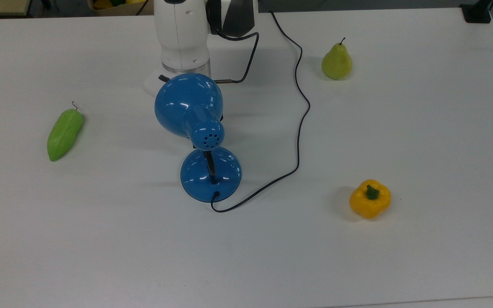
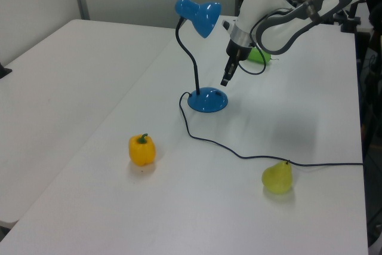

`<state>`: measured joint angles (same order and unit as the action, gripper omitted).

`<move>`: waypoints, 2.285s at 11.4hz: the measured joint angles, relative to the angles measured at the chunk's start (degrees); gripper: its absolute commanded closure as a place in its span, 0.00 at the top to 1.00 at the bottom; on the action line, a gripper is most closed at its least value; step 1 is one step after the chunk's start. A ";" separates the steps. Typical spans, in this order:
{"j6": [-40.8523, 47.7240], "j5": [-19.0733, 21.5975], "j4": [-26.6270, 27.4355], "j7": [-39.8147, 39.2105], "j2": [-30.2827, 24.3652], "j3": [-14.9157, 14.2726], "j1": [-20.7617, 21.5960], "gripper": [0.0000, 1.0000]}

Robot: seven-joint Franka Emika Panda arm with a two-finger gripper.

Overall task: Turn on desk lamp
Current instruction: 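Move the gripper down past the shade toward the lamp base switch, then press the switch on the blue lamp base with the gripper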

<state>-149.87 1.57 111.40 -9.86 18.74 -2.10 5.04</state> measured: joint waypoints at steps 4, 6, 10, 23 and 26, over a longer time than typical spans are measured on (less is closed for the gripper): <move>-1.60 0.00 -0.01 0.00 1.09 0.57 0.10 0.00; -1.64 0.00 -0.02 0.00 1.32 0.76 0.32 0.00; -4.99 0.00 -0.06 0.00 2.30 1.10 0.54 0.00; -6.50 -0.29 -0.12 0.00 3.07 1.26 0.71 0.00; -6.67 -0.29 -0.13 0.00 3.11 1.26 0.89 0.00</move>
<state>-156.54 1.28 111.27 -9.87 21.86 -0.84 5.93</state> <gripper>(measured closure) 0.991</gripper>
